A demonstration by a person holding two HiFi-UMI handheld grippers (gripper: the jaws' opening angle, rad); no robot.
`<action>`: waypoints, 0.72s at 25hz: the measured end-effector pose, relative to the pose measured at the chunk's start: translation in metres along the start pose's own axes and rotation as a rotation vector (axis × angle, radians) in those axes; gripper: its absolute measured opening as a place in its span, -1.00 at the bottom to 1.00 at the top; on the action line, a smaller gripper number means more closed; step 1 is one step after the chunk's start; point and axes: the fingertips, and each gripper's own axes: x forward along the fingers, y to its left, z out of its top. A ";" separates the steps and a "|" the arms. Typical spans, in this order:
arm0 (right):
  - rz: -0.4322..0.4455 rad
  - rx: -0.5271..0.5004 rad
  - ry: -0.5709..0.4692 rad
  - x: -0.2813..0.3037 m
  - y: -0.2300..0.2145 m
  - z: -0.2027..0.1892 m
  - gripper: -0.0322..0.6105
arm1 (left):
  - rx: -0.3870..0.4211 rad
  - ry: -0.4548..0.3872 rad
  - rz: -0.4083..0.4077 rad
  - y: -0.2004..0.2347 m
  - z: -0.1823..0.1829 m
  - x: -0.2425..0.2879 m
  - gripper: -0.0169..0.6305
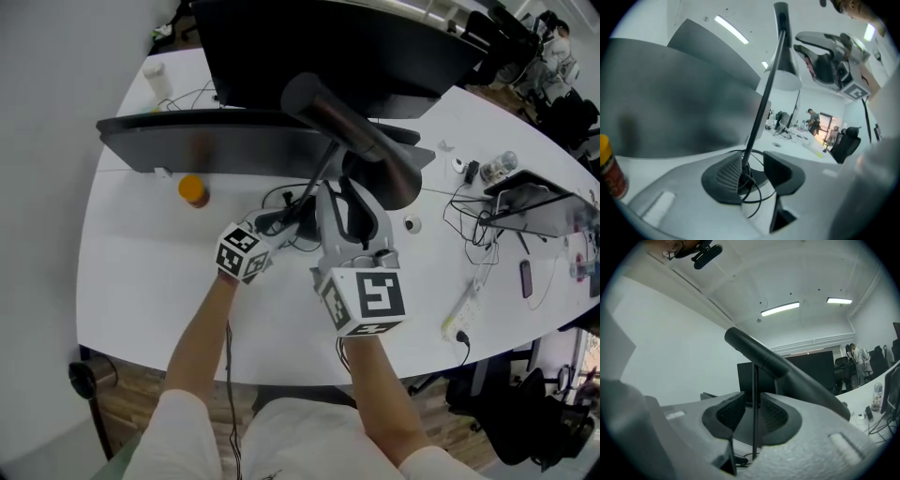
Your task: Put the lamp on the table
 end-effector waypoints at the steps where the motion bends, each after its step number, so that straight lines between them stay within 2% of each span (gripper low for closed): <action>1: 0.017 0.004 0.001 -0.006 0.002 0.002 -0.61 | -0.006 -0.009 0.013 -0.004 0.002 -0.005 -0.53; 4: 0.077 0.011 0.000 -0.029 0.009 0.007 -0.62 | -0.016 -0.040 0.052 -0.019 0.011 -0.026 -0.79; 5: 0.092 0.016 -0.001 -0.037 0.009 0.009 -0.77 | -0.015 -0.052 0.065 -0.026 0.015 -0.033 -0.82; 7: 0.123 0.024 0.000 -0.057 0.007 0.012 -0.83 | -0.009 -0.072 0.091 -0.043 0.023 -0.047 -0.88; 9: 0.153 0.032 0.003 -0.078 0.005 0.015 -0.84 | 0.001 -0.080 0.115 -0.063 0.029 -0.060 -0.91; 13: 0.213 0.062 -0.002 -0.121 0.000 0.022 -0.84 | 0.061 -0.042 0.172 -0.101 0.032 -0.079 -0.96; 18: 0.280 0.054 -0.005 -0.174 -0.007 0.030 -0.89 | 0.092 -0.068 0.212 -0.157 0.047 -0.098 -0.96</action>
